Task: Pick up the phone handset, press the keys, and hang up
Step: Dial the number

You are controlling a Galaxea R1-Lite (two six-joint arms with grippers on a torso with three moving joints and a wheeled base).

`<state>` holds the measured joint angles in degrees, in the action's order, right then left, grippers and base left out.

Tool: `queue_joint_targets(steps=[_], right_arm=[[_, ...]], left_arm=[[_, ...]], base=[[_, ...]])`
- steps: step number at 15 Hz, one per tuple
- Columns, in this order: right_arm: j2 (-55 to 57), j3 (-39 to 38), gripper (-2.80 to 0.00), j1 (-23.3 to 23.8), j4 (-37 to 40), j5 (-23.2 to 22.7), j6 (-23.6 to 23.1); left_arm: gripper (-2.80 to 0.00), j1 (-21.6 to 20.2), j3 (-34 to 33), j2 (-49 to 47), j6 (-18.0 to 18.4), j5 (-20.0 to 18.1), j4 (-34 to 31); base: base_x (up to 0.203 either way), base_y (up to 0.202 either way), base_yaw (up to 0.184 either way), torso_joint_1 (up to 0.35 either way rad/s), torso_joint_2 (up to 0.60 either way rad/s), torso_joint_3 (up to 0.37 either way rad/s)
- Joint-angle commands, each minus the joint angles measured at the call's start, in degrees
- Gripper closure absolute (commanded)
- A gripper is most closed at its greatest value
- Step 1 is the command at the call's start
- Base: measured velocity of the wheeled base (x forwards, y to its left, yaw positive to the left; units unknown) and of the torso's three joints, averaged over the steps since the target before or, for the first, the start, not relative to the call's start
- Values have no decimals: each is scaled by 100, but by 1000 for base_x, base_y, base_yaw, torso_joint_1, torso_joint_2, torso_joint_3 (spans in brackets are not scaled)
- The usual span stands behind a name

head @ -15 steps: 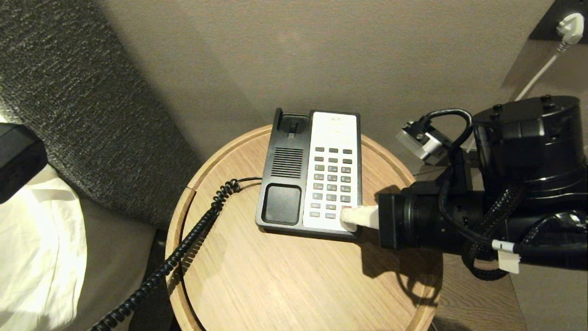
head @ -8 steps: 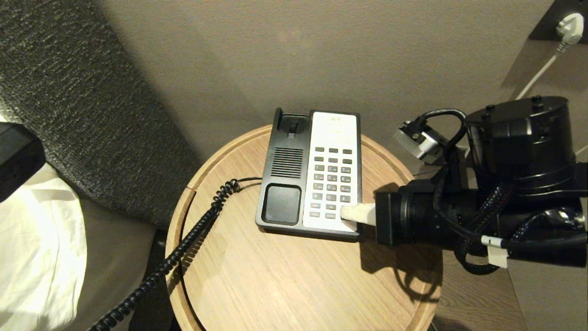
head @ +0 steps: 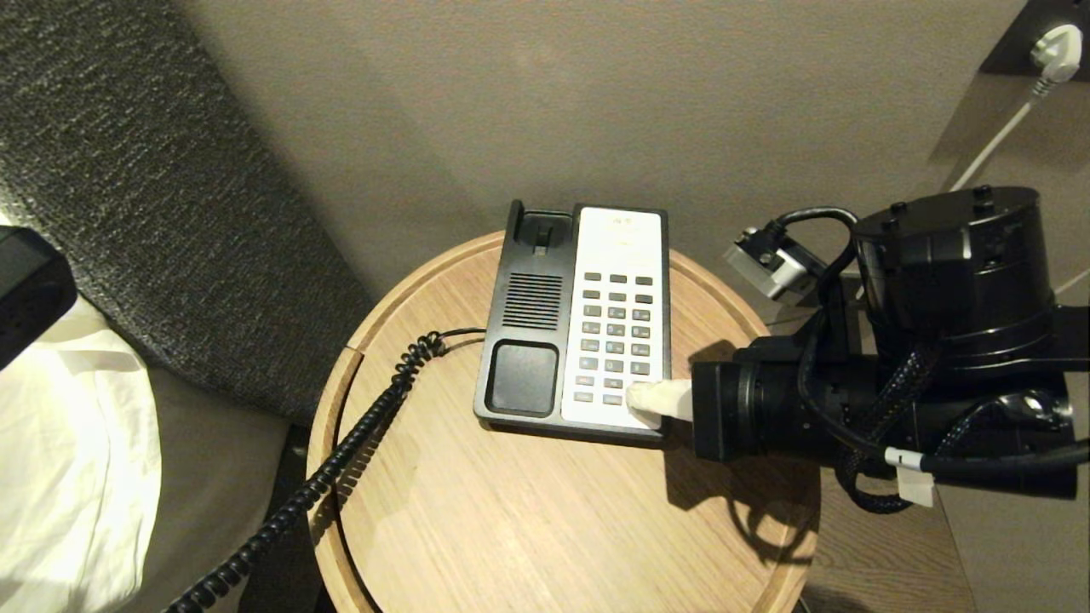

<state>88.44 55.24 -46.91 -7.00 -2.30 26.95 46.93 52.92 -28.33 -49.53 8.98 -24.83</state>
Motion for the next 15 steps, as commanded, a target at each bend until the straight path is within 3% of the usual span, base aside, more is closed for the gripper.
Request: queue_joint_targets(steps=[1,11,15], right_arm=[[-37,-13,0,-2,5,11,20],[-348,41,0,18,49,63,150],[-630,73,0,399,44,327,113]], left_arm=[[0,0,-1,-6,-30,7,-14],[0,0,-15,-61,6,16,-3],[0,4,231,-1203,470,5,542]], base=[[0,0,0,0,0,0],[0,0,0,0,0,0],[0,0,0,0,0,0]])
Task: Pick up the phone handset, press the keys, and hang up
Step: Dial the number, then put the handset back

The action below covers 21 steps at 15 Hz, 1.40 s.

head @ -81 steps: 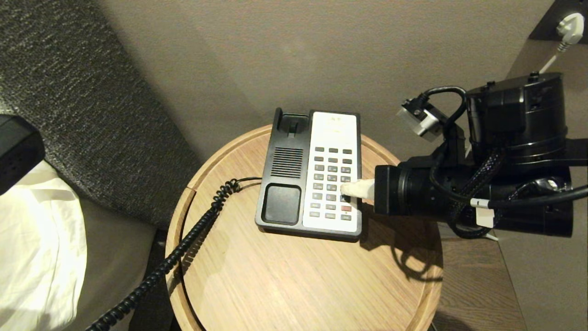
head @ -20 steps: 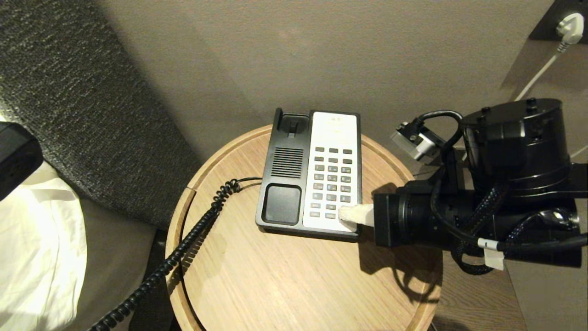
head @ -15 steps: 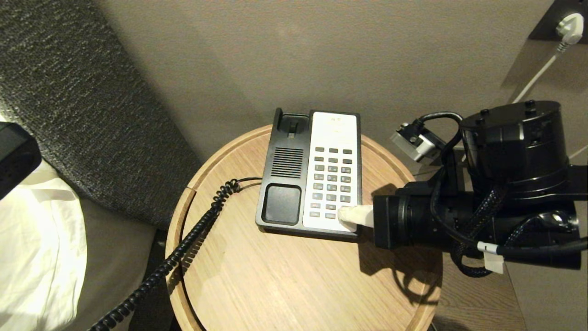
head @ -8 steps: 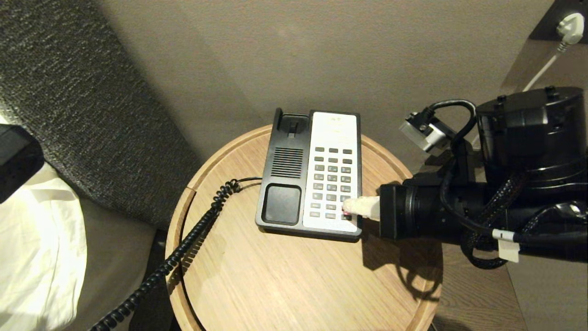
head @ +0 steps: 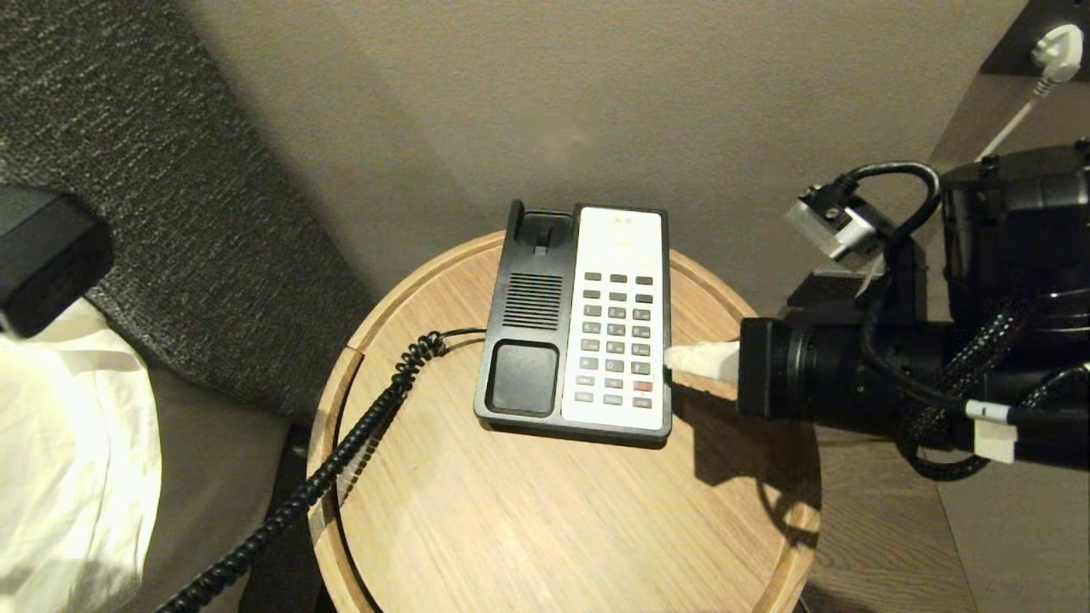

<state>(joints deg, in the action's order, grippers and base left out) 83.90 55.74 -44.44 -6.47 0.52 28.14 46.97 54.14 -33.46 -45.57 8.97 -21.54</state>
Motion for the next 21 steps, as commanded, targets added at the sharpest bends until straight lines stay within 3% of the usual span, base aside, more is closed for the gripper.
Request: queue_joint_targets(steps=[1,5,10,14,19,21], right_arm=[[-255,42,0,355,11,67,-28],[-320,135,0,1192,-232,210,-321],[-339,60,0,1350,-584,449,-291],[-298,-45,0,1350,-639,449,-274],[-303,-626,0,1376,-1288,440,-268],[-251,-687,0,1418,-1422,440,-274]], left_arm=[[0,2,239,-1159,220,16,438],[0,7,1180,-3225,1332,287,922],[0,-49,2210,-5057,2721,1285,1480],[0,4,2798,-5594,2928,1858,1291],[0,377,3194,-5888,2886,2205,1070],[0,618,3216,-5962,2867,2535,1015]], base=[[0,0,0,0,0,0],[0,0,0,0,0,0],[0,0,0,0,0,0],[0,0,0,0,0,0],[0,0,0,0,0,0],[0,0,0,0,0,0]])
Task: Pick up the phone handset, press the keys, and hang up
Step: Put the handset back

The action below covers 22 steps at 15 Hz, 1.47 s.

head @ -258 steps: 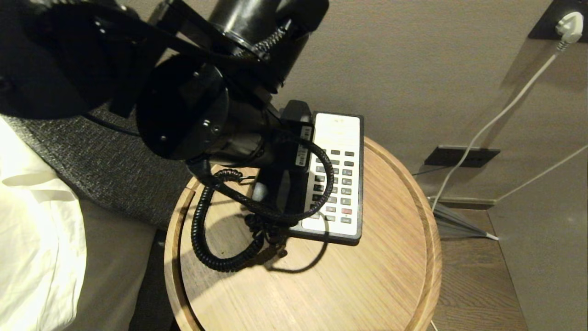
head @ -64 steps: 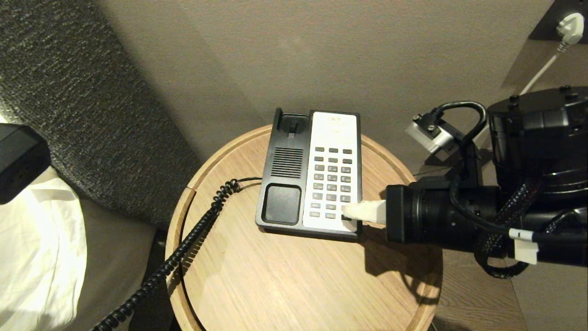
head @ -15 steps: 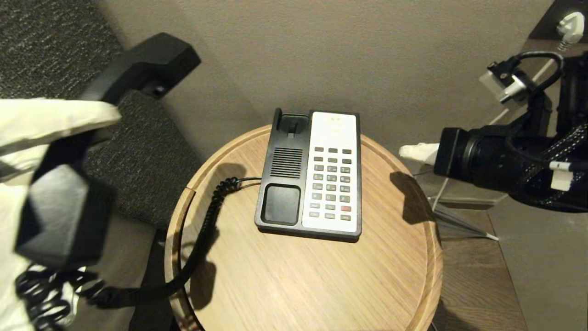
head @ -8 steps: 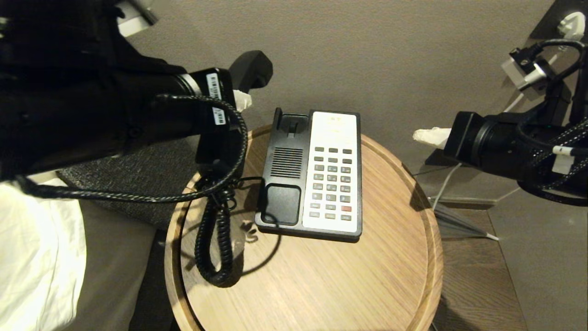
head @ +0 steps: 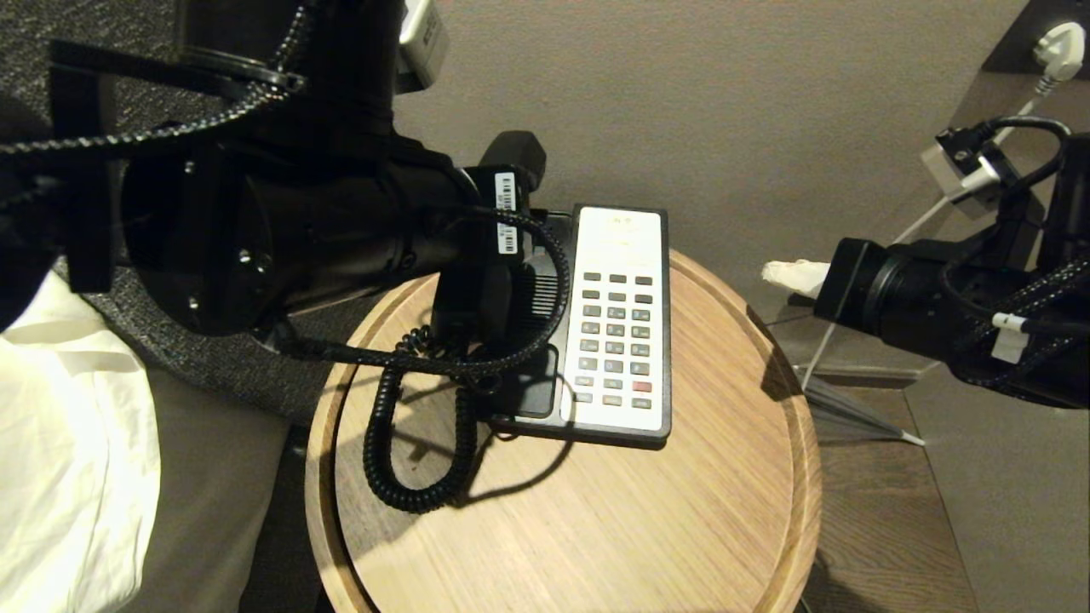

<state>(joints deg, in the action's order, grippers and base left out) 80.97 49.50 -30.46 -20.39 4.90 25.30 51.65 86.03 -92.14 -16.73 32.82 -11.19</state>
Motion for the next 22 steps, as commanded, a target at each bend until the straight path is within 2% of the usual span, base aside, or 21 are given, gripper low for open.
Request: queue_joint_targets(steps=[1,9,22], right_arm=[[52,-64,0,96,-35,-14,10],[191,-108,0,225,-53,-59,19],[349,-99,0,304,-53,-59,19]], left_arm=[[0,172,2,-119,-43,235,-33],[0,240,35,-216,-399,348,-252],[0,355,-78,-380,-564,330,-252]], base=[[0,0,0,0,0,0],[0,0,0,0,0,0],[0,0,0,0,0,0]])
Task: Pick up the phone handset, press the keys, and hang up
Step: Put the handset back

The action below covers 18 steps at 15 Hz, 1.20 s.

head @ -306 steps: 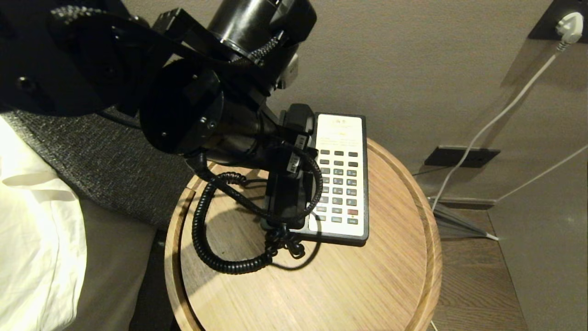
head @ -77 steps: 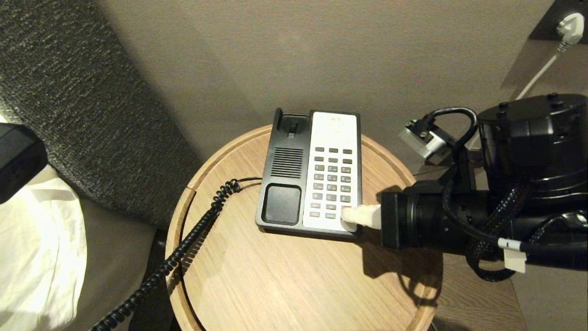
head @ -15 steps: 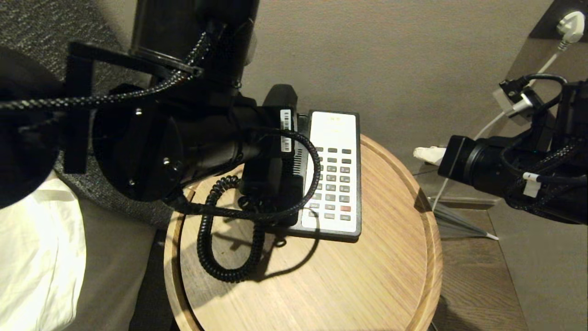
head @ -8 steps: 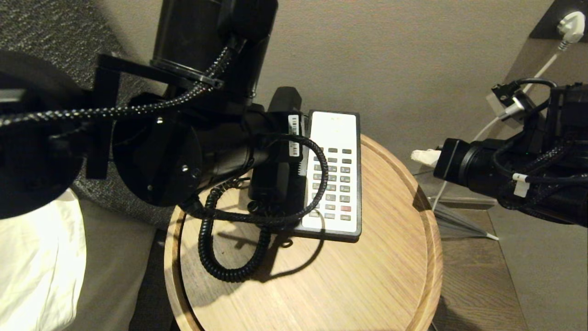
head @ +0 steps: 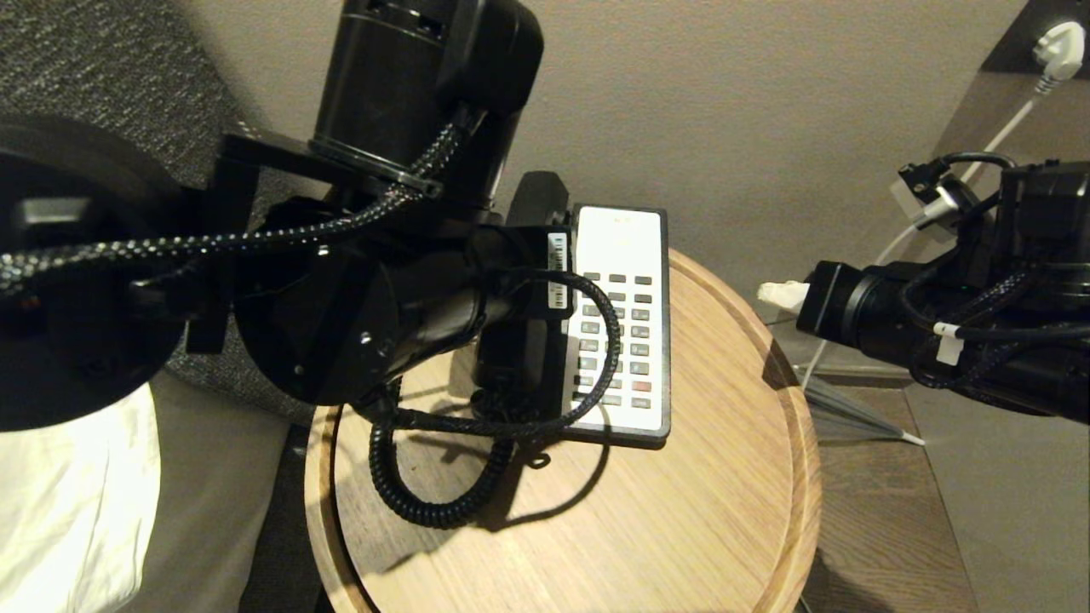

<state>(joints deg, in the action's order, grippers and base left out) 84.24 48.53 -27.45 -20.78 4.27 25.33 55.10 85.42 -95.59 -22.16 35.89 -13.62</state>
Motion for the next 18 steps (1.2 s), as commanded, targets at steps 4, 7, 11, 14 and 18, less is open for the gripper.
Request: queue_joint_targets(steps=[4,7,11,14,18], right_arm=[[23,34,0,3,-14,-5,16],[58,42,0,38,-23,-5,7],[58,60,0,38,-23,-5,7],[73,60,0,38,-31,-14,7],[108,51,0,38,-333,-14,-8]], left_arm=[[0,24,1,-127,-34,19,-1],[0,27,10,-186,-34,15,-1],[0,27,-8,-224,-43,6,8],[0,27,-17,-232,-43,6,8],[0,22,-83,-215,-98,-3,-12]], base=[[0,0,0,0,0,0],[0,0,0,0,0,0],[0,0,0,0,0,0],[0,0,0,0,0,0],[0,0,0,0,0,0]])
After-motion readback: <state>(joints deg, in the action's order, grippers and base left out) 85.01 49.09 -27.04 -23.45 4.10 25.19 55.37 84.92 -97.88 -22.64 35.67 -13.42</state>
